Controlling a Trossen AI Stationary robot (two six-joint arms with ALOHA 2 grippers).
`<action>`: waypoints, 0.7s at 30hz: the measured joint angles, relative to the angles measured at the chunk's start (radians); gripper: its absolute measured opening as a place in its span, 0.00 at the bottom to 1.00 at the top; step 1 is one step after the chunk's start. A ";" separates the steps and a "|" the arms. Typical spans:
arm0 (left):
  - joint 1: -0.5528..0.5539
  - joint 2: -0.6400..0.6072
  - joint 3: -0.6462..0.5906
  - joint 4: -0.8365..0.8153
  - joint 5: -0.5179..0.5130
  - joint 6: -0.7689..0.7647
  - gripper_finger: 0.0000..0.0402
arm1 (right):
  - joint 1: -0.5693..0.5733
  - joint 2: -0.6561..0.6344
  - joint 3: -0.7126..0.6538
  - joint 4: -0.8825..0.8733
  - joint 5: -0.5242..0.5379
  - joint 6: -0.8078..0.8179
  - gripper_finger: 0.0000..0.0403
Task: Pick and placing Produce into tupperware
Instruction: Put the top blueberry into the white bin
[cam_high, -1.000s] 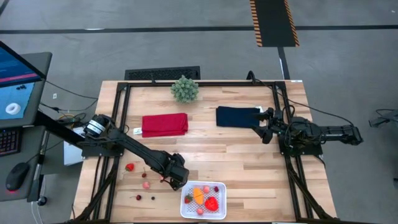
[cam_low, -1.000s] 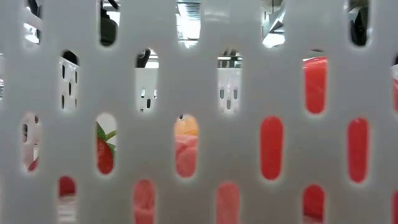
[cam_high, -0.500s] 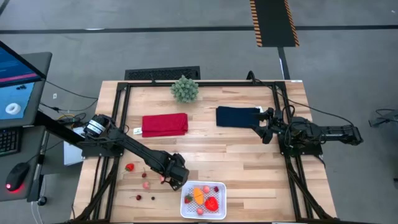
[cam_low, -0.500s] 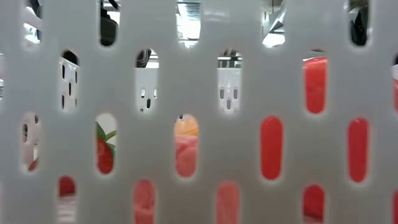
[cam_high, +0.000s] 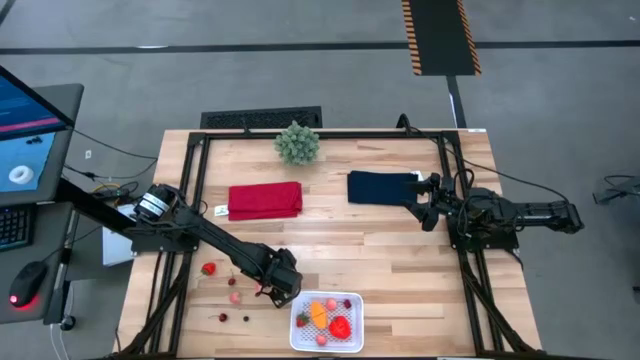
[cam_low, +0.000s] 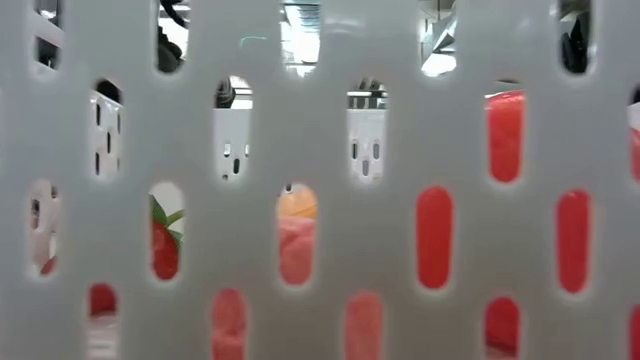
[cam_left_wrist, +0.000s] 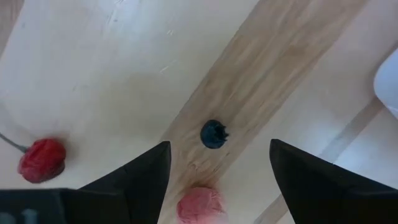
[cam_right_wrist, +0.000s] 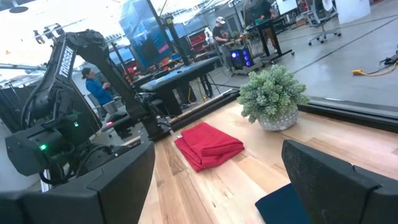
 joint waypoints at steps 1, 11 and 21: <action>-0.001 0.000 0.000 0.000 0.001 0.020 0.66 | 0.000 0.000 0.000 0.000 0.000 0.000 0.93; -0.012 0.000 0.000 0.009 -0.003 0.122 0.66 | 0.000 0.000 0.000 0.000 0.000 0.000 0.93; -0.020 0.000 0.000 0.001 0.007 0.277 0.66 | 0.000 0.000 0.000 0.000 0.000 0.000 0.93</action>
